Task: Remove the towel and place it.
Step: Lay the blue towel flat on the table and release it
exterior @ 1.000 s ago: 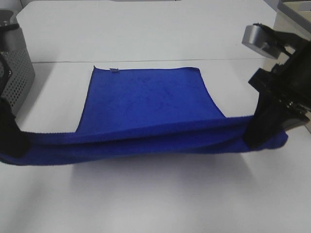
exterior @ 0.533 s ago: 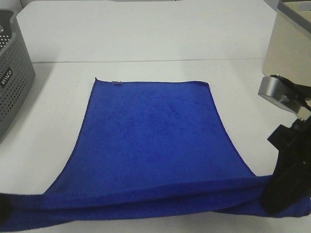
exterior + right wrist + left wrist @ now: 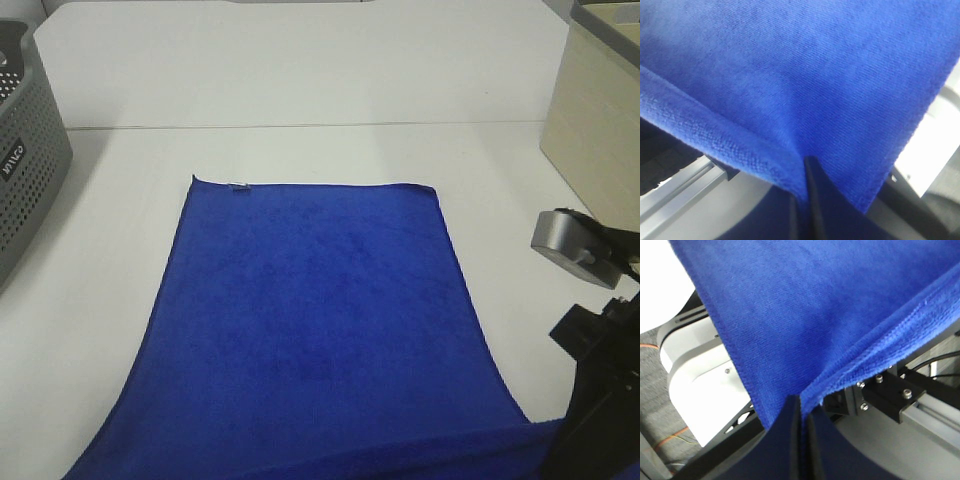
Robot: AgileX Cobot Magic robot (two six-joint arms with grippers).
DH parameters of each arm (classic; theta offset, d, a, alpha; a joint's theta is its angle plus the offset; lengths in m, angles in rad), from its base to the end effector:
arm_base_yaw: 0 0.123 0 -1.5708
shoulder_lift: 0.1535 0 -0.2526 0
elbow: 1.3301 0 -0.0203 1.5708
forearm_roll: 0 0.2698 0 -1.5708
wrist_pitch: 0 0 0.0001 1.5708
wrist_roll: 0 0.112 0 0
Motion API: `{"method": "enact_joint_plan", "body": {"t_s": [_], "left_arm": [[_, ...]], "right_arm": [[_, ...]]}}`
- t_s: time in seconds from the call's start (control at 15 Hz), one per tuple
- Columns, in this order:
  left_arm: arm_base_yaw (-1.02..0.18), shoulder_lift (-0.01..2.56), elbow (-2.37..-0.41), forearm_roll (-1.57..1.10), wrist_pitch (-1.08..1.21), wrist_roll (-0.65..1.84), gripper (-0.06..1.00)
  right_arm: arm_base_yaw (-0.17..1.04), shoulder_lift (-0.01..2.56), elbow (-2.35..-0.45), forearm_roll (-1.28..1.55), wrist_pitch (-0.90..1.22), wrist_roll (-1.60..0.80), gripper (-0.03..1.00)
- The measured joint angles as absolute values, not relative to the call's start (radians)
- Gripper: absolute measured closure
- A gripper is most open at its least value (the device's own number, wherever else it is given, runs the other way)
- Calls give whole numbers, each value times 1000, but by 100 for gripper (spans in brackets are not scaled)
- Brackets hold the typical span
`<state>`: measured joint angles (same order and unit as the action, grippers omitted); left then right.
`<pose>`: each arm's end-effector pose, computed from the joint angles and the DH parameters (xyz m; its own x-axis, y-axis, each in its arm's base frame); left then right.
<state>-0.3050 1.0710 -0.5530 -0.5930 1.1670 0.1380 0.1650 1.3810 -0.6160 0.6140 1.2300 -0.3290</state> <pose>0.1469 -0.1066 0.1704 -0.9796 0.2000 0.0173 0.1627 0.8416 -0.5151 0.1761 0.0910 0.1314 -0.9470 -0.2407 0.2129 -0.0886 0.8325 0.5469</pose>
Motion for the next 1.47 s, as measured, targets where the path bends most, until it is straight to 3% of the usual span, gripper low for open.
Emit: {"method": "enact_joint_plan", "body": {"t_s": [0.33,0.8,1.47], "left_arm": [[-305,1198,-553,-602,1166,18,94],[-305,1553,-572,-617,1167,70,94],[-302,1661,-649,-564,1176,79,93]], "right_arm": [[165,1526,-616,621,1228,-321,95],[162,1739,-619,618,1227,-318,95],[160,1851,-665,581,1225,-290,94]]}}
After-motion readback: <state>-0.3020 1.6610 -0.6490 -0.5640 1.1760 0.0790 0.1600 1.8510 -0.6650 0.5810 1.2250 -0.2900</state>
